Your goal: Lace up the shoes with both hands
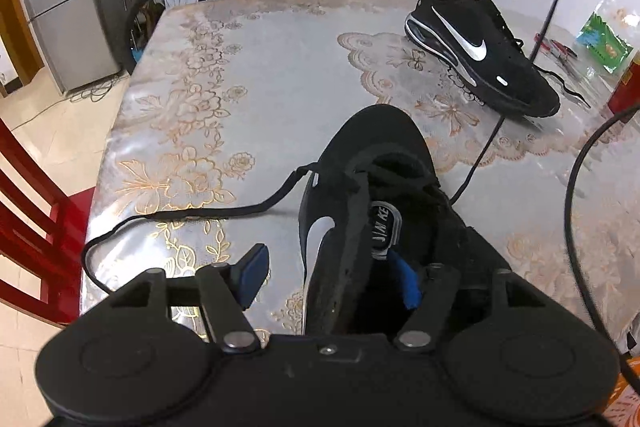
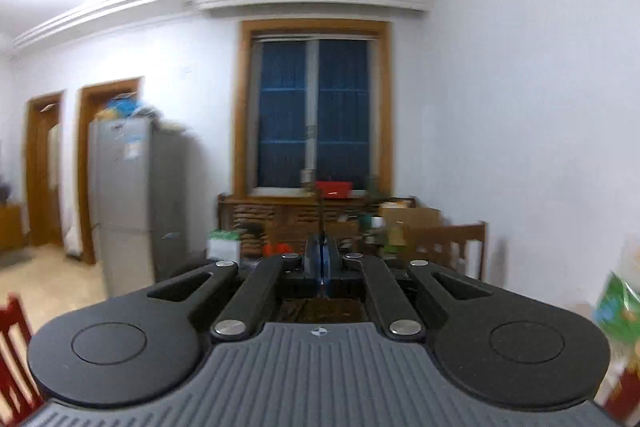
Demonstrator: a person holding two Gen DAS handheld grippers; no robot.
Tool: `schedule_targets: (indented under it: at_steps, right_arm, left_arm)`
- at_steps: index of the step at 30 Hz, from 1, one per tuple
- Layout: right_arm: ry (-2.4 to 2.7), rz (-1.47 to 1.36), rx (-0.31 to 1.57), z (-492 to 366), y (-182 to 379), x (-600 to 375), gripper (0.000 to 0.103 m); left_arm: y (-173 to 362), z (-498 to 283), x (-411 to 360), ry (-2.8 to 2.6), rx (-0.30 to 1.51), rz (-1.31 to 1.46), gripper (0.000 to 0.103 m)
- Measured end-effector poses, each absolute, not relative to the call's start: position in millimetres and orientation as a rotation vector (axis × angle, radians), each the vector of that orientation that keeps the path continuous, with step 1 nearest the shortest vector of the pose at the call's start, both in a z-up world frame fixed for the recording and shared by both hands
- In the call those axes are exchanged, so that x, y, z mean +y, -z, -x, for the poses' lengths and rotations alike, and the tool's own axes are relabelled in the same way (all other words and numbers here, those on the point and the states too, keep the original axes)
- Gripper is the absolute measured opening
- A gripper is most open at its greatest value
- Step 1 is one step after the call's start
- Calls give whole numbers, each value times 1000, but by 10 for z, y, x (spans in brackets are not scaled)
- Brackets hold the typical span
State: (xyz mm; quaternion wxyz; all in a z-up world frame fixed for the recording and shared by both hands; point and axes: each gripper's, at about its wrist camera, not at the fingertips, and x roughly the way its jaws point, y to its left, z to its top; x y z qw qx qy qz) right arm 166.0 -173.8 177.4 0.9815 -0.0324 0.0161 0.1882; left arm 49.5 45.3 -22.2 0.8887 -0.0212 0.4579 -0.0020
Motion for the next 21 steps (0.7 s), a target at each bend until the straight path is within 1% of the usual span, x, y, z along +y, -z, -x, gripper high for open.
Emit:
schedule_targets:
  at_steps: [3, 7, 13, 16, 21]
  right_arm:
    - [-499, 213, 104, -1497, -1401, -1503, 1]
    - [-656, 411, 201, -1280, -904, -1190, 1]
    - [-888, 712, 348, -954, -158, -722, 1]
    - [-960, 789, 399, -848, 40, -623, 1]
    - [-1017, 782, 456, -900, 27, -527, 1]
  left_arm:
    - [142, -423, 481, -8, 933, 56, 57]
    - [-30, -255, 545, -2, 877, 70, 57]
    - [-116, -162, 575, -37, 818, 90, 57]
    - [-111, -172, 619, -69, 798, 128, 59]
    - [-63, -185, 813, -104, 798, 270, 60]
